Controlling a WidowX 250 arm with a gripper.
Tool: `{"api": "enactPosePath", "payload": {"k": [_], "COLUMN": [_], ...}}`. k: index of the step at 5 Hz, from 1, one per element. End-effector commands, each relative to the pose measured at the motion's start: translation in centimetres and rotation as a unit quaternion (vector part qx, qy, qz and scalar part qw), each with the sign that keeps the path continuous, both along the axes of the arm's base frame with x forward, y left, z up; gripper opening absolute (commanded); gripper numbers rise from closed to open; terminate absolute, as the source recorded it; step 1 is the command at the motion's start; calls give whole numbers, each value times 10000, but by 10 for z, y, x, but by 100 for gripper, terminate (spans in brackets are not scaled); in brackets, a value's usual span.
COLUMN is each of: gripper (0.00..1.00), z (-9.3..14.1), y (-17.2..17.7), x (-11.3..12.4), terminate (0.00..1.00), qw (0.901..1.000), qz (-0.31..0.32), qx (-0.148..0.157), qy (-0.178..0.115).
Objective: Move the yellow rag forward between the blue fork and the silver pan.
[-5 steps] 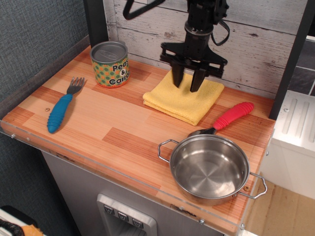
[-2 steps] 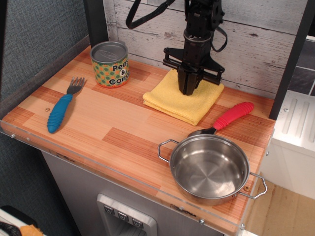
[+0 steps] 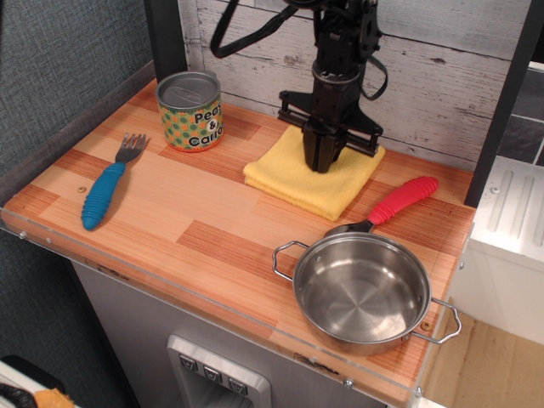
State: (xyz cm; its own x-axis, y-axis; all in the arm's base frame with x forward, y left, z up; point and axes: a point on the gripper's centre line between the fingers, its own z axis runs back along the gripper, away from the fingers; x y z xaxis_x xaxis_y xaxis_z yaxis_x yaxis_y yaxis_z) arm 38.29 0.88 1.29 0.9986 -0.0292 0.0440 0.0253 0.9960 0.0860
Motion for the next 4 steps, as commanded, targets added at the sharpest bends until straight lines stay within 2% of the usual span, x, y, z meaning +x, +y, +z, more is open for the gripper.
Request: {"api": "enactPosePath", "payload": {"k": [1,4], "gripper": [0,0], "z": [21,14], "y": [11,44], "x": [-26,-73], "terminate": [0,0], "qw": [9999,9991], "qz": [113,307], "qx": [8,222], "qy": [-102,168]}}
